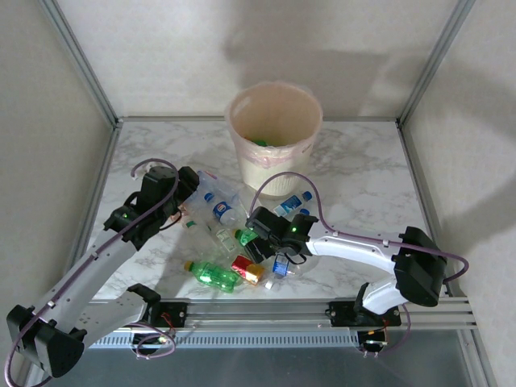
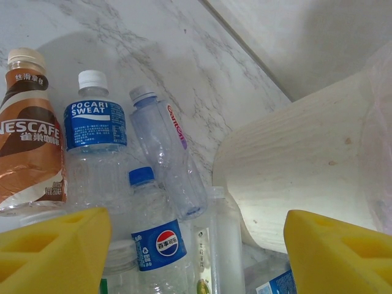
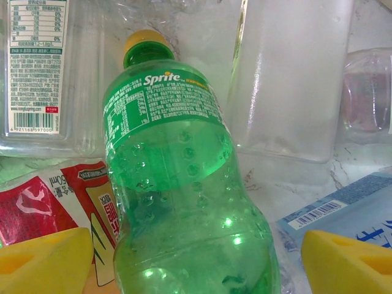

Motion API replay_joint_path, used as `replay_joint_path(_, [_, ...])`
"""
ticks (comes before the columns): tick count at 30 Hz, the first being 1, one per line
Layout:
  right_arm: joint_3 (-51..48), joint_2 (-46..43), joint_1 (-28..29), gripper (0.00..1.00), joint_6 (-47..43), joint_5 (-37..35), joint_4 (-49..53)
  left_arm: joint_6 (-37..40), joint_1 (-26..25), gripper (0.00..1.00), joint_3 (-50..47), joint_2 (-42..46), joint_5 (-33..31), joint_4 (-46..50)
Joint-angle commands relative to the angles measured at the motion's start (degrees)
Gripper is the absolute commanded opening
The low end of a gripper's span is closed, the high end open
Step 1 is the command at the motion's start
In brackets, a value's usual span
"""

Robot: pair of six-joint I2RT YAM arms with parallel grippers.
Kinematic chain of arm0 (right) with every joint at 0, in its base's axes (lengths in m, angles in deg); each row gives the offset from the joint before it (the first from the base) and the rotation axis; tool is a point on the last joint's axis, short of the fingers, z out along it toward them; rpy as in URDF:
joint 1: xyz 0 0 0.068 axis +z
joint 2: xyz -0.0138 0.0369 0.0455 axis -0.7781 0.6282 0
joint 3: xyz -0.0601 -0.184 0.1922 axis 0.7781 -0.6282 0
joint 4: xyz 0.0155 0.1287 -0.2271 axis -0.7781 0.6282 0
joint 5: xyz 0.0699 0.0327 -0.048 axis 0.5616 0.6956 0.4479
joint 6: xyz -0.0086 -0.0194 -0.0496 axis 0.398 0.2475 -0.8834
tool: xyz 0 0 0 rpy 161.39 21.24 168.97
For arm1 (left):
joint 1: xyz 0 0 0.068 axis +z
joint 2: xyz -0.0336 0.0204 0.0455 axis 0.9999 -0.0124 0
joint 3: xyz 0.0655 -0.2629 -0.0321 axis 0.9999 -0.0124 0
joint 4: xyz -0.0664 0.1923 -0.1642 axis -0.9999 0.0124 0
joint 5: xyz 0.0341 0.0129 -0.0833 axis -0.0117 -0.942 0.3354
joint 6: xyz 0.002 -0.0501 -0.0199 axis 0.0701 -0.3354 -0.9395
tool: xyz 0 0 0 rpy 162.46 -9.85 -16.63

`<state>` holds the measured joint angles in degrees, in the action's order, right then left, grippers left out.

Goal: Put the plastic bottles in the bin

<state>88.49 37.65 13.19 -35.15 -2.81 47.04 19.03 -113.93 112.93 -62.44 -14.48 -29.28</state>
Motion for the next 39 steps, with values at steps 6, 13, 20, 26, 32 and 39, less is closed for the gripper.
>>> replay_joint_path(6, [-1.6, 0.2, 0.5, 0.76, 0.9, 1.2, -0.5, -0.9, 0.7, 0.74, 0.2, 0.7, 0.3, 0.1])
replay_joint_path(13, [-1.8, 0.3, 0.5, 0.66, 0.9, 0.9, -0.7, -1.0, 0.8, 0.74, 0.7, 0.5, 0.3, 0.2])
replay_joint_path(20, [-0.8, -2.0, 0.5, 0.57, 0.6, 0.1, 0.1, -1.0, 0.8, 0.74, 1.1, 0.3, 0.3, 0.1])
replay_joint_path(26, [1.6, -4.1, 0.5, 0.54, 0.4, -1.1, 2.0, -1.3, 0.8, 0.74, 1.1, 0.0, 0.3, -0.1])
replay_joint_path(32, [5.3, -7.1, 0.8, 0.52, -0.1, -2.5, 4.5, -1.5, 0.8, 0.74, 1.1, 0.1, -0.7, 0.3])
replay_joint_path(39, [12.8, -10.0, 1.1, 0.51, -2.3, -3.8, 5.5, -2.4, 0.9, 0.74, 0.5, 1.1, -2.5, 0.9])
